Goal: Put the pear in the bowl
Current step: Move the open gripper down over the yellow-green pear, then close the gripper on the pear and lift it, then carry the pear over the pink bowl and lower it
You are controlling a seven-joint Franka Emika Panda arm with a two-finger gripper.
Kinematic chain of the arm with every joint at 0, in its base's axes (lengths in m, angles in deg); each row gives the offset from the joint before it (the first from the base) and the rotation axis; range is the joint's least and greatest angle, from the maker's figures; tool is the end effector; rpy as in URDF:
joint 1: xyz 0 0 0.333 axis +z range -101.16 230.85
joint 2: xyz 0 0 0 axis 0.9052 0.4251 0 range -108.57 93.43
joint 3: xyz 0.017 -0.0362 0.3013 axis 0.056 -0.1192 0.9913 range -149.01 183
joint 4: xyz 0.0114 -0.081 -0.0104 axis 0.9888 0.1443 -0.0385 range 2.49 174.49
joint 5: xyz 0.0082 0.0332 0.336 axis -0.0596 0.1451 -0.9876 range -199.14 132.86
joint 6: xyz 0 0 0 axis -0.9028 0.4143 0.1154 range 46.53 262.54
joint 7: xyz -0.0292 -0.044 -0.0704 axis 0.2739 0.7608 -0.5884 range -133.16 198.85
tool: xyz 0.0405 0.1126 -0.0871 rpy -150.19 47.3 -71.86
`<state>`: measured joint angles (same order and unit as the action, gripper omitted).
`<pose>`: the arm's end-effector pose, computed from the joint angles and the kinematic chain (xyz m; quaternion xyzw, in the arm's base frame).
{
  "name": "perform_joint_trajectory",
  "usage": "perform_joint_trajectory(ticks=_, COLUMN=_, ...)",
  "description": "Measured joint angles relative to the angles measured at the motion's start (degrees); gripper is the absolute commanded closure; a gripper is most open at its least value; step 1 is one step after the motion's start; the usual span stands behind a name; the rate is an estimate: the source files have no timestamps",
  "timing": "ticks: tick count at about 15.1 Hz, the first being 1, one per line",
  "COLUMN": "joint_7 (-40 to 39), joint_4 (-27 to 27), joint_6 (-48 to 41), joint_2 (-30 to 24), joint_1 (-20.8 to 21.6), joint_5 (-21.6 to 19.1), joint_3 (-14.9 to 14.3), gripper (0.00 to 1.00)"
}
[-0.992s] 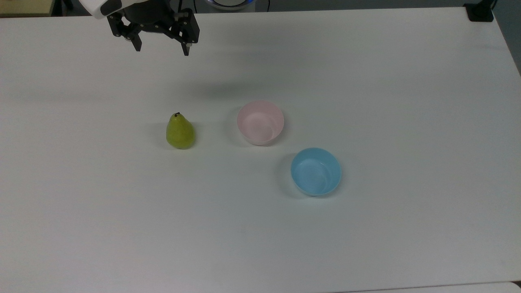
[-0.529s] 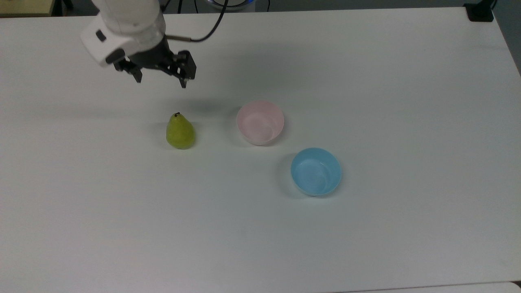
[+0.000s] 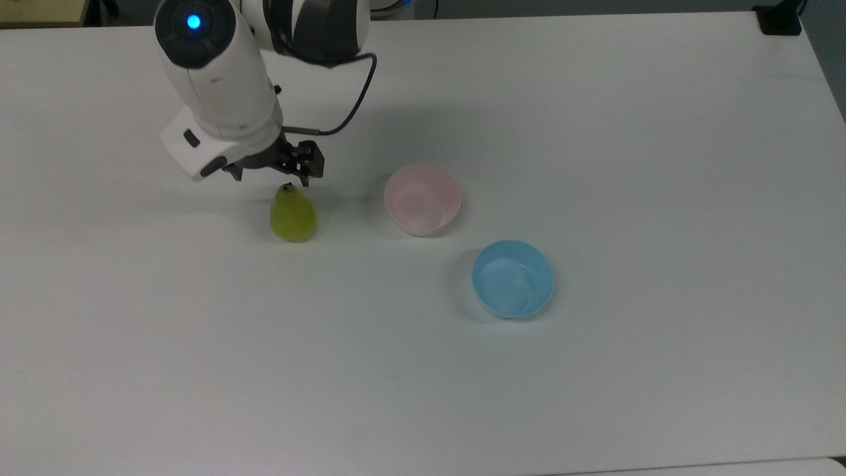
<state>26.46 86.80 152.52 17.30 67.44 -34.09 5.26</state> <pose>0.5966 -0.0798 0.3665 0.9969 -0.0202 -0.0711 0.0261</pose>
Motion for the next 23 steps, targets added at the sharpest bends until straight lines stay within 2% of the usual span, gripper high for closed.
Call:
perform_joint_trajectory(ticks=6, joint_7=-0.1, joint_4=0.6, joint_6=2.8, joint_2=5.1, joint_1=0.3, joint_5=2.3, joint_3=0.2, gripper=0.01)
perform_joint_trajectory(ticks=7, joint_7=-0.1, joint_4=0.6, joint_6=3.8, joint_2=5.9, joint_1=0.5, joint_5=2.4, joint_3=0.2, gripper=0.08)
perform_joint_trajectory(ticks=10, joint_7=-0.1, joint_4=0.6, joint_6=4.7, joint_2=6.5, joint_1=0.7, joint_5=2.4, joint_3=0.3, gripper=0.49)
perform_joint_trajectory(ticks=12, joint_7=-0.1, joint_4=0.5, joint_6=5.1, joint_2=6.5, joint_1=0.7, joint_5=2.4, joint_3=0.3, gripper=0.70)
perform_joint_trajectory(ticks=14, joint_7=0.0, joint_4=0.5, joint_6=5.6, joint_2=6.5, joint_1=0.7, joint_5=2.4, joint_3=0.4, gripper=0.73)
perform_joint_trajectory(ticks=18, joint_7=0.2, joint_4=-0.1, joint_6=5.8, joint_2=5.4, joint_1=0.6, joint_5=2.4, joint_3=0.4, gripper=0.73)
perform_joint_trajectory(ticks=23, joint_7=0.2, joint_4=-1.8, joint_6=1.5, joint_2=-2.0, joint_1=0.4, joint_5=2.2, joint_3=0.3, gripper=0.73)
